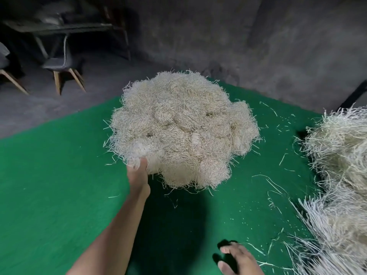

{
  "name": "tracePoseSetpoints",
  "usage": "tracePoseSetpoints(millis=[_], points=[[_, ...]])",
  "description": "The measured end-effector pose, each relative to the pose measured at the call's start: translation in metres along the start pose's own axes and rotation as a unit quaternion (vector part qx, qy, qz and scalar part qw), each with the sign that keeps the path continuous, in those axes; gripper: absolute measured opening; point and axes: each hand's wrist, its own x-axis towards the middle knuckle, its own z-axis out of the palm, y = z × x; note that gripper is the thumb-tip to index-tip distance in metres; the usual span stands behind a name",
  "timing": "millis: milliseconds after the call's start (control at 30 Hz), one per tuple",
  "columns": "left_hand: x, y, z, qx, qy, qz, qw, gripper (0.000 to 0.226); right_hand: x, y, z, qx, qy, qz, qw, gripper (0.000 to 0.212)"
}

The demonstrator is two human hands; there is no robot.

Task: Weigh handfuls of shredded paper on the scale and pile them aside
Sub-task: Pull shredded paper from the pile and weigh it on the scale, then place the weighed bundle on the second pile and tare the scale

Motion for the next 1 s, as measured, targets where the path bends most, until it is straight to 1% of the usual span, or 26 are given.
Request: tracePoseSetpoints(millis=[33,100,133,167,200,233,267,300,333,367,400,433,467,500,533,567,600,633,667,700,733,767,800,867,900,1000], points=[[0.009,-0.002,0.002,0.029,-0.004,0.001,1.000,0.067,0.003,0.002,0.000,0.001,-0.005,0.012,1.000,0.044],[0.019,-0.008,0.002,0.145,-0.001,0.015,0.989,0.074,0.008,0.003,-0.001,-0.004,-0.045,0.073,0.996,0.050],[0.022,-0.012,0.001,0.211,0.020,0.027,0.977,0.075,0.011,0.008,-0.002,0.015,-0.060,0.088,0.994,0.053],[0.023,-0.013,-0.001,0.261,0.061,0.037,0.963,0.076,0.012,0.013,-0.003,0.059,-0.052,0.088,0.993,0.053],[0.021,-0.013,-0.003,0.283,0.112,0.044,0.951,0.077,0.012,0.020,0.001,0.114,-0.031,0.070,0.991,0.050],[0.017,-0.013,-0.004,0.274,0.160,0.059,0.946,0.077,0.007,0.025,0.006,0.125,-0.027,0.042,0.991,0.043],[0.011,-0.014,-0.005,0.247,0.193,0.095,0.945,0.075,0.003,0.027,0.011,0.114,-0.006,0.022,0.993,0.036],[0.004,-0.016,-0.007,0.225,0.206,0.163,0.938,0.071,0.005,0.021,0.017,0.147,0.043,0.049,0.987,0.033],[-0.004,-0.020,-0.008,0.227,0.196,0.250,0.921,0.068,0.006,0.018,0.022,0.186,0.053,0.076,0.978,0.032],[-0.011,-0.025,-0.009,0.246,0.168,0.332,0.895,0.064,0.005,0.016,0.026,0.206,0.059,0.084,0.973,0.034],[-0.015,-0.030,-0.010,0.272,0.131,0.391,0.870,0.059,0.007,0.013,0.025,0.219,0.063,0.097,0.969,0.035],[-0.017,-0.032,-0.010,0.304,0.092,0.420,0.850,0.055,0.007,0.015,0.023,0.191,0.070,0.089,0.975,0.036],[-0.016,-0.033,-0.010,0.344,0.055,0.424,0.836,0.053,0.004,0.016,0.022,0.147,0.067,0.069,0.984,0.036],[-0.011,-0.034,-0.010,0.391,0.018,0.411,0.823,0.053,-0.002,0.017,0.019,0.091,0.043,0.014,0.995,0.038],[-0.005,-0.035,-0.011,0.450,-0.019,0.388,0.804,0.055,-0.008,0.015,0.015,0.051,0.007,-0.025,0.998,0.041],[0.002,-0.036,-0.010,0.516,-0.057,0.362,0.774,0.057,-0.011,0.017,0.012,0.046,0.020,-0.058,0.997,0.042],[0.008,-0.035,-0.009,0.579,-0.093,0.336,0.737,0.058,-0.013,0.013,0.006,0.036,0.033,-0.062,0.997,0.042],[0.013,-0.033,-0.007,0.632,-0.123,0.316,0.697,0.056,-0.014,0.008,0.000,0.042,0.038,-0.049,0.997,0.041],[0.017,-0.029,-0.004,0.670,-0.145,0.304,0.662,0.051,-0.017,0.005,-0.006,0.030,0.040,-0.051,0.997,0.040],[0.019,-0.024,0.001,0.693,-0.160,0.297,0.637,0.042,-0.023,0.001,-0.011,0.016,0.043,-0.060,0.997,0.039],[0.017,-0.016,0.005,0.706,-0.167,0.288,0.625,0.034,-0.029,0.001,-0.016,0.015,0.063,-0.079,0.995,0.039],[0.014,-0.010,0.008,0.713,-0.169,0.276,0.622,0.028,-0.036,0.001,-0.020,0.026,0.082,-0.100,0.991,0.037],[0.010,-0.004,0.009,0.708,-0.168,0.266,0.632,0.027,-0.046,0.000,-0.026,0.045,0.101,-0.119,0.987,0.035],[0.004,0.005,0.005,0.671,-0.141,0.264,0.678,0.038,-0.064,-0.006,-0.036,0.075,0.125,-0.145,0.979,0.033],[-0.002,0.008,0.004,0.651,-0.126,0.283,0.693,0.042,-0.076,-0.006,-0.043,0.086,0.141,-0.149,0.975,0.033],[-0.032,0.009,0.007,0.602,-0.110,0.362,0.703,0.038,-0.109,0.008,-0.061,0.129,0.183,-0.161,0.961,0.030]])
